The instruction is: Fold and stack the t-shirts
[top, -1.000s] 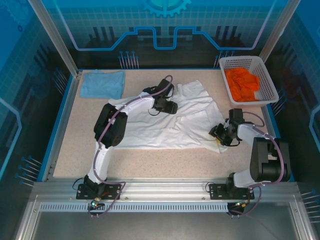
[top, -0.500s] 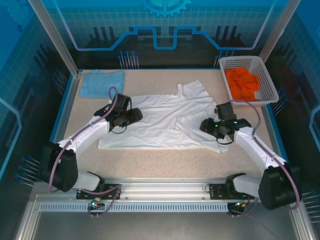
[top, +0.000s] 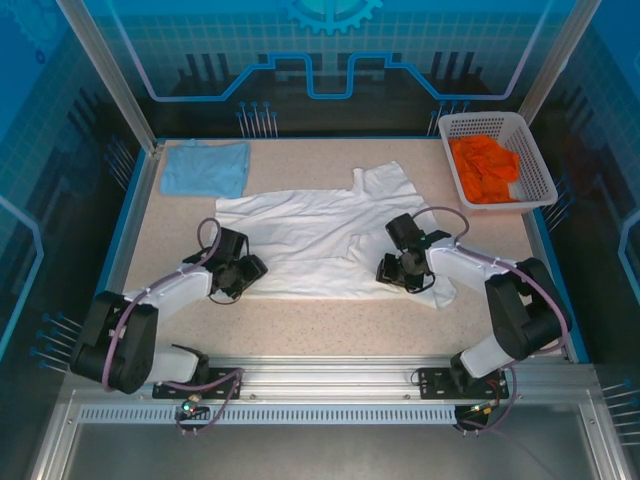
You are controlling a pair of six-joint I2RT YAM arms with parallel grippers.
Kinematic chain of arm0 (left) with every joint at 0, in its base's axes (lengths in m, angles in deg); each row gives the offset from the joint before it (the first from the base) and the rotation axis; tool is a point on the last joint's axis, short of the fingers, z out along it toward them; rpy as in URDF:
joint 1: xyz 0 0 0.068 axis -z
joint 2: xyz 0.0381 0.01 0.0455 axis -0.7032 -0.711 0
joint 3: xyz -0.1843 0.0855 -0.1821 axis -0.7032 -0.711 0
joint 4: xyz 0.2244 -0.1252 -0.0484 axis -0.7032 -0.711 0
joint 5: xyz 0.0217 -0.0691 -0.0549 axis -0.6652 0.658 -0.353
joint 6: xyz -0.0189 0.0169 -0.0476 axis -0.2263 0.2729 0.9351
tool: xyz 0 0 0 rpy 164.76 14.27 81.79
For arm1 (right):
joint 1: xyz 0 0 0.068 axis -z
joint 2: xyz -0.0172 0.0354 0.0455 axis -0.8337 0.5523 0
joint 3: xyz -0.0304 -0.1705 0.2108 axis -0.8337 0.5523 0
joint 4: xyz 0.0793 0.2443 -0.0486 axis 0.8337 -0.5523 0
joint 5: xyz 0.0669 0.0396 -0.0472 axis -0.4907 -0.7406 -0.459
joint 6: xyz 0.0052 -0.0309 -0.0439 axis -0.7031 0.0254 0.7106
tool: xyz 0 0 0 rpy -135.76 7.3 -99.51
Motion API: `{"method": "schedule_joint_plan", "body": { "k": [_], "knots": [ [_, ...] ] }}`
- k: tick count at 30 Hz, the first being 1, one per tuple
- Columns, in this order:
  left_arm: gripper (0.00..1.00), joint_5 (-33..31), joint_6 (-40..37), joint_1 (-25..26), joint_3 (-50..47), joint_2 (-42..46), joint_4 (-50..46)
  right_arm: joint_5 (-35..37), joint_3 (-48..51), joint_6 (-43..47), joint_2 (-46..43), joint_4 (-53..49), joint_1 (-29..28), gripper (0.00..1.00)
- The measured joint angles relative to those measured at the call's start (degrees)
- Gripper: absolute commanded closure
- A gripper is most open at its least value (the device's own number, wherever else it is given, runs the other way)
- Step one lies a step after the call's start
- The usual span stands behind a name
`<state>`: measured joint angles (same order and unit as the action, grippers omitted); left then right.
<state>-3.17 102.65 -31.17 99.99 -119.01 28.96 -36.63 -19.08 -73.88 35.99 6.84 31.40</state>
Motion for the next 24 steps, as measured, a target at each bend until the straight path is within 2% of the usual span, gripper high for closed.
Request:
{"method": "schedule_joint_plan", "body": {
  "k": [5, 11, 24],
  "knots": [
    [0.37, -0.5, 0.4, -0.3, -1.9, 2.4, 0.5, 0.1, 1.5, -0.9, -0.2, 1.2, 0.0, 0.52],
    [0.37, -0.4, 0.8, -0.3, -6.3, 9.1, -0.7, -1.7, 6.4, -2.6, -4.7, 4.0, -0.1, 0.51],
    [0.35, 2.1, 4.3, 1.6, -14.6, 30.5, -11.9, -5.7, 18.8, -8.6, -23.5, -2.2, -2.4, 0.51]
  ]
}}
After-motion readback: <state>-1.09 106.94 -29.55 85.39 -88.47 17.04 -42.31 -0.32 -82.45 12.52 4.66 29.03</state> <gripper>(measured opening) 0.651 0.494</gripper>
